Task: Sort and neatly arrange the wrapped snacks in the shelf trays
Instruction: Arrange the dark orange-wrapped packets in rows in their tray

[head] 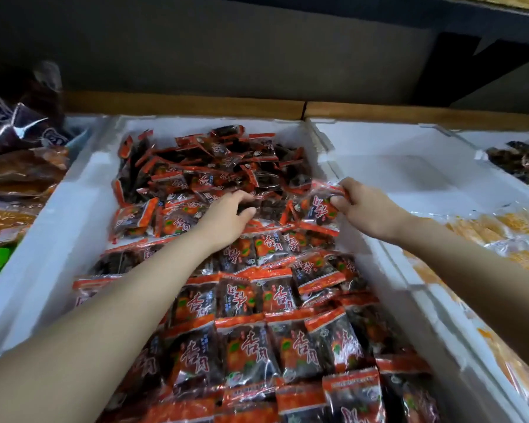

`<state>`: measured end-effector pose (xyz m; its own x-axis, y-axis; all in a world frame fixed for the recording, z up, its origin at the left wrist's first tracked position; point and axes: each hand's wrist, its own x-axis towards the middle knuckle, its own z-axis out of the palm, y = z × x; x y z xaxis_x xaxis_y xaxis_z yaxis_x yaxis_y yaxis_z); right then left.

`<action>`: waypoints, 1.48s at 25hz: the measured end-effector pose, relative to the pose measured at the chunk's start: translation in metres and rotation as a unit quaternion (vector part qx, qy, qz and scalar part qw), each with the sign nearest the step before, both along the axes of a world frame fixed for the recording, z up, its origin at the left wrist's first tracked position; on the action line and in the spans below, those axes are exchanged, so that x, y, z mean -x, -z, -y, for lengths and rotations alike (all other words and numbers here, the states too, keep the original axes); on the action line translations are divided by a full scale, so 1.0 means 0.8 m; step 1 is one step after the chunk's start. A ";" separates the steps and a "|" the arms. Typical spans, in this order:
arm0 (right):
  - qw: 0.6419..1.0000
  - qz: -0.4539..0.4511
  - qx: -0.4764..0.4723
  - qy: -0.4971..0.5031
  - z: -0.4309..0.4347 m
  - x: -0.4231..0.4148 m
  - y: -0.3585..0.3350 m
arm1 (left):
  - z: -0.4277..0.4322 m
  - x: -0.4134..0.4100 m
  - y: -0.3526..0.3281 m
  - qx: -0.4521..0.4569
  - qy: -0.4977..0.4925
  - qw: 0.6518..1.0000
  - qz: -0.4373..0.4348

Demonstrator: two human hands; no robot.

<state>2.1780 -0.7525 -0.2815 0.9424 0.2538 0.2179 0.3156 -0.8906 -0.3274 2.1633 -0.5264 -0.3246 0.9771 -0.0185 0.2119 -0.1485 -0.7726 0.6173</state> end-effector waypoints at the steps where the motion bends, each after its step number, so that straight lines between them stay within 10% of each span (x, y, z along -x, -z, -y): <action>1: 0.998 -0.002 0.059 -0.004 0.000 -0.009 0.002 | 0.001 -0.013 0.005 -0.022 -0.010 1.000 -0.012; 6: 0.942 0.055 0.330 -0.016 -0.015 -0.026 0.015 | 0.008 -0.046 0.000 -0.111 -0.036 0.990 -0.084; 20: 0.947 0.083 0.294 -0.097 -0.017 -0.011 0.025 | 0.039 -0.019 -0.052 0.095 0.010 0.995 0.036; 29: 0.961 0.070 0.249 -0.095 -0.009 -0.010 0.027 | 0.077 -0.018 -0.014 -0.199 0.092 0.976 0.002; 37: 0.978 0.040 0.160 -0.127 0.004 0.000 0.024 | 0.079 -0.008 -0.002 -0.236 0.118 0.964 0.016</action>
